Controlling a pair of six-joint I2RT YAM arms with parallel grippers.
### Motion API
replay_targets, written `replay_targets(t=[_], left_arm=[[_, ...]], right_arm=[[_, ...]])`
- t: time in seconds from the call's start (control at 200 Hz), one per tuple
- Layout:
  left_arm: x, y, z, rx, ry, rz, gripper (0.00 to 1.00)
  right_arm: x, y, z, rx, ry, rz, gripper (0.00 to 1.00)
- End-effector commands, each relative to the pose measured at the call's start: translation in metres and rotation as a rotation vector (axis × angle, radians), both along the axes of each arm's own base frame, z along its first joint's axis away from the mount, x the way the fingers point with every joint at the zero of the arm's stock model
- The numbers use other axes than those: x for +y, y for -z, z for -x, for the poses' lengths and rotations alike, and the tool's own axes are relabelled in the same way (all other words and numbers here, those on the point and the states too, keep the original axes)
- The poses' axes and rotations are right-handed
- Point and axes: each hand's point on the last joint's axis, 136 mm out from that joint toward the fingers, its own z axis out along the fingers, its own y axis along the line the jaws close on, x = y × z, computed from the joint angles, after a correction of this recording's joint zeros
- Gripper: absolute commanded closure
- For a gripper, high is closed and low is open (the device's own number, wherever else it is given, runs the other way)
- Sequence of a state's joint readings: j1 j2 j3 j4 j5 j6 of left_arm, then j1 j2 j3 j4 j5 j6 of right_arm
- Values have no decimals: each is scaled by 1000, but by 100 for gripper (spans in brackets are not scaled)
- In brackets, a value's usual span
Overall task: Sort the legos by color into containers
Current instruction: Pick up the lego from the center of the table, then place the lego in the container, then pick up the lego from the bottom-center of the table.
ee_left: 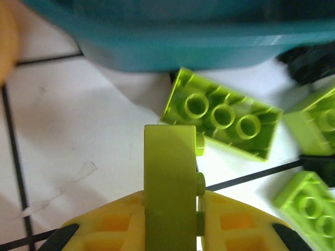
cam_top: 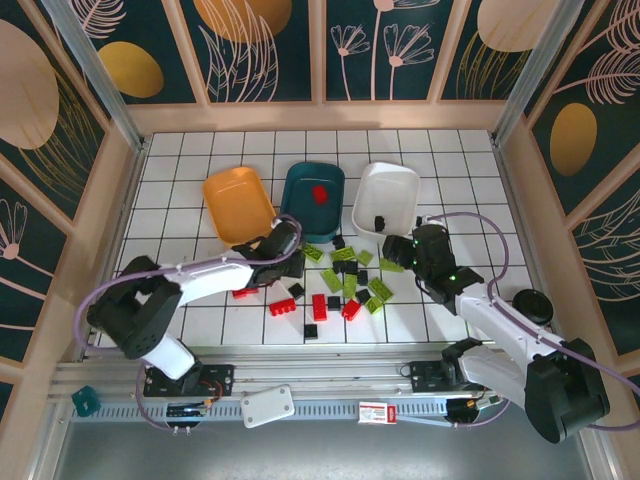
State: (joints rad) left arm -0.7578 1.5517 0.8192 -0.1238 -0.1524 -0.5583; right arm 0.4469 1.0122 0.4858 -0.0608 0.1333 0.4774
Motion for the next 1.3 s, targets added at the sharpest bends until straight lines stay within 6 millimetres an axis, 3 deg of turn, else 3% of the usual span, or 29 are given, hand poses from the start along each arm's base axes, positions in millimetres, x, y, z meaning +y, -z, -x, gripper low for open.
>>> replay_targets(t=[0.0, 0.145, 0.21, 0.29, 0.46, 0.566, 0.601, 0.666, 0.776, 0.901, 0.951, 1.106, 1.236, 1.296], left_arm=[[16, -59, -23, -141, -111, 63, 83], [77, -95, -66, -227, -333, 135, 82], [103, -100, -83, -259, -422, 124, 83], [120, -100, -104, -273, -487, 116, 84], [143, -73, -146, -222, -576, 105, 85], [146, -57, -164, -180, -595, 118, 82], [145, -45, -169, -157, -596, 106, 78], [144, -42, -176, -152, -598, 99, 67], [138, -52, -183, -162, -583, 127, 49], [128, -79, -180, -194, -542, 209, 31], [121, -104, -172, -228, -510, 281, 27], [79, -149, -127, -278, -351, 480, 17], [44, -139, -71, -242, -222, 491, 14], [36, -130, -50, -217, -188, 513, 3]], right_arm=[[2, -15, -5, -40, 3, -7, 24], [4, -12, -4, -37, -3, -22, 24], [5, -11, -4, -36, -4, -24, 24], [5, -10, -4, -36, -5, -23, 24], [4, -9, -2, -30, -8, -20, 24], [4, -9, 0, -30, -13, -24, 24], [4, -9, 1, -29, -13, -26, 24], [4, -8, 3, -27, -14, -27, 24], [2, -7, 6, -24, -14, -27, 23], [1, -7, 8, -22, -16, -24, 23], [2, -6, 9, -19, -19, -28, 24], [12, 7, 20, 24, -64, -56, 23], [28, 23, 38, 85, -129, -55, 24], [39, 29, 52, 111, -176, -43, 24]])
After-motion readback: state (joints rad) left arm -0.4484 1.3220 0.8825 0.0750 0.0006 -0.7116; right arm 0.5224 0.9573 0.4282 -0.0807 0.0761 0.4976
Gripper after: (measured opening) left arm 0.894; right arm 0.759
